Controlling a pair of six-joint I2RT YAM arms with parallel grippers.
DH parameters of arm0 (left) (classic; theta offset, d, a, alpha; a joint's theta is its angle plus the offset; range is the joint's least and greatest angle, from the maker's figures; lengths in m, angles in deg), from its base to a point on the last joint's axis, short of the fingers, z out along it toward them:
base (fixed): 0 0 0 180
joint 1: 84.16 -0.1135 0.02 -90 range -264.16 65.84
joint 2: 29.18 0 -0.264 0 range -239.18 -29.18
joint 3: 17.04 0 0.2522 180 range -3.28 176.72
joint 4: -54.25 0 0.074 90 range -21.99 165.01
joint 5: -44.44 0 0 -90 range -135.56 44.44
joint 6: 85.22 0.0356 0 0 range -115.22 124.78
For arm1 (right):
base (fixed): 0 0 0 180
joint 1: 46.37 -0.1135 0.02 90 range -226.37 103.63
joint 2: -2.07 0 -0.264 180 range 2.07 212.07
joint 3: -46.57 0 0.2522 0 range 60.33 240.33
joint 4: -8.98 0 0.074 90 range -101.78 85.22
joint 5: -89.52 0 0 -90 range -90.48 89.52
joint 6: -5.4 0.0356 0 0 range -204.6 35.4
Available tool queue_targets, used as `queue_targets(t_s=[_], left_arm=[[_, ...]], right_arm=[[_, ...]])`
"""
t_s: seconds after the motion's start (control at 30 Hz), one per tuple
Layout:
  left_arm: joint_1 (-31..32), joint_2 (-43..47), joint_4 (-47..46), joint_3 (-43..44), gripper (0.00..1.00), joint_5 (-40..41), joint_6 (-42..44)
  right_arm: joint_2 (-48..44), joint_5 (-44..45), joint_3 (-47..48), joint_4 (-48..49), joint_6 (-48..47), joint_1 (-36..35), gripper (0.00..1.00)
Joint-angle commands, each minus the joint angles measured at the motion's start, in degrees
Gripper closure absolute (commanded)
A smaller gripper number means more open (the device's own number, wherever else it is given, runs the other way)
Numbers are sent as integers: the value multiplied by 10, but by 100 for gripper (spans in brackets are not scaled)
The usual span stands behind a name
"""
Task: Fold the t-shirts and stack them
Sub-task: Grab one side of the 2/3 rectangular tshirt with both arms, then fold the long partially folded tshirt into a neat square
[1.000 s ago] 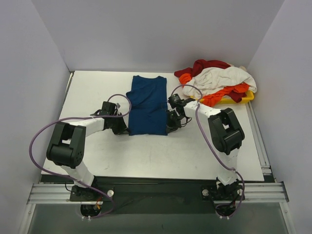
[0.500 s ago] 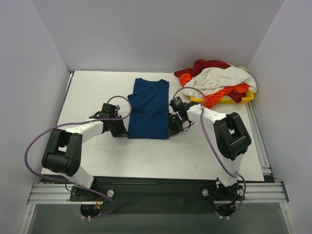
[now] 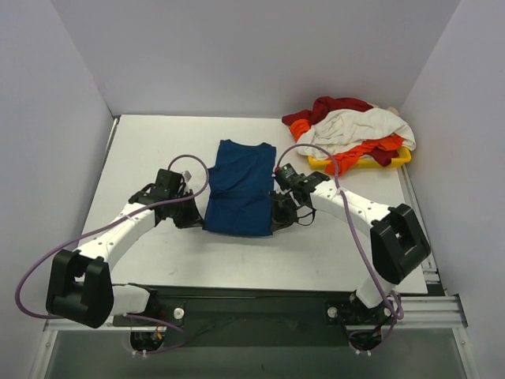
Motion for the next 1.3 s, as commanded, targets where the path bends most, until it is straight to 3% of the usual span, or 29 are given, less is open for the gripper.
queue_targets(t_s=[0.0,0.3,0.5,1.27], left_arm=[[8,51,78,5,100,1,3],[36,160,202,25,100,-2,-34],[42,182,211,66,100,-4,-65],[13,-32,2,200,100,-53,-53]], right_arm=[[-52,15,-10,-72,13,-15,100],[-158,28,-11,-153,60,-63,100],[-187,56,30,-177,75,-70,100],[-28,117,232,-170,-53,72,100]])
